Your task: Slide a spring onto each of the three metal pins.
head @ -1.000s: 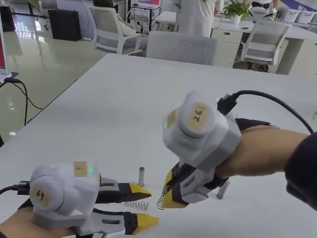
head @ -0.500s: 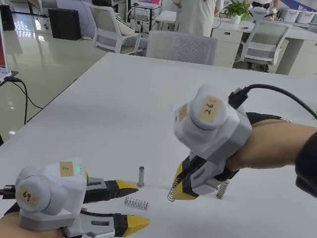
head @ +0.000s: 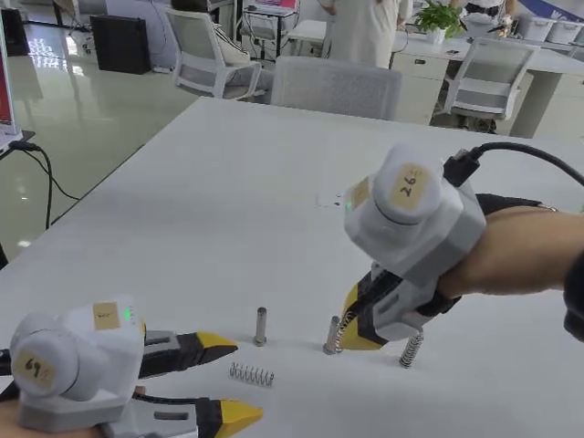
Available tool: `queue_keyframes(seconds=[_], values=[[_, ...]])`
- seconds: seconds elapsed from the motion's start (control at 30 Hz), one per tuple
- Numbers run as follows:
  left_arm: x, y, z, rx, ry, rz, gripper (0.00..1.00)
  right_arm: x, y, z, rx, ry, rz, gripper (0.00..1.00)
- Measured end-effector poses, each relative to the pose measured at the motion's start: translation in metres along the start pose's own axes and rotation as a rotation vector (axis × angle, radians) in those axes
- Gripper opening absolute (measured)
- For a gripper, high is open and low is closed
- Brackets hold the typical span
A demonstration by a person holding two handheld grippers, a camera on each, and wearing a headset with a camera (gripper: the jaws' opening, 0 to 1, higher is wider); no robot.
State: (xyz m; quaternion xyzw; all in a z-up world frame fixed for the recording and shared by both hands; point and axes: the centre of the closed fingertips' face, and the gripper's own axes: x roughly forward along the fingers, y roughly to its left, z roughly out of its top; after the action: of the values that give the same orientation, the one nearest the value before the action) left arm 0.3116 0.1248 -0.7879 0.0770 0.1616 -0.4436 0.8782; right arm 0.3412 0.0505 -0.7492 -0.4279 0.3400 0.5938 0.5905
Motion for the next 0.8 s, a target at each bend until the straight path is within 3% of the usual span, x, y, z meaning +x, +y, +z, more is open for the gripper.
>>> queue_keyframes(seconds=[0.4,0.8], values=[[-0.003,-0.001,-0.006,-0.012,0.007,0.009,0.39,0.004,-0.019,-0.012,0.032,0.028,-0.018,0.08],[-0.005,-0.002,-0.008,-0.017,0.009,0.012,0.39,0.017,-0.051,-0.016,0.055,0.036,-0.073,0.08]])
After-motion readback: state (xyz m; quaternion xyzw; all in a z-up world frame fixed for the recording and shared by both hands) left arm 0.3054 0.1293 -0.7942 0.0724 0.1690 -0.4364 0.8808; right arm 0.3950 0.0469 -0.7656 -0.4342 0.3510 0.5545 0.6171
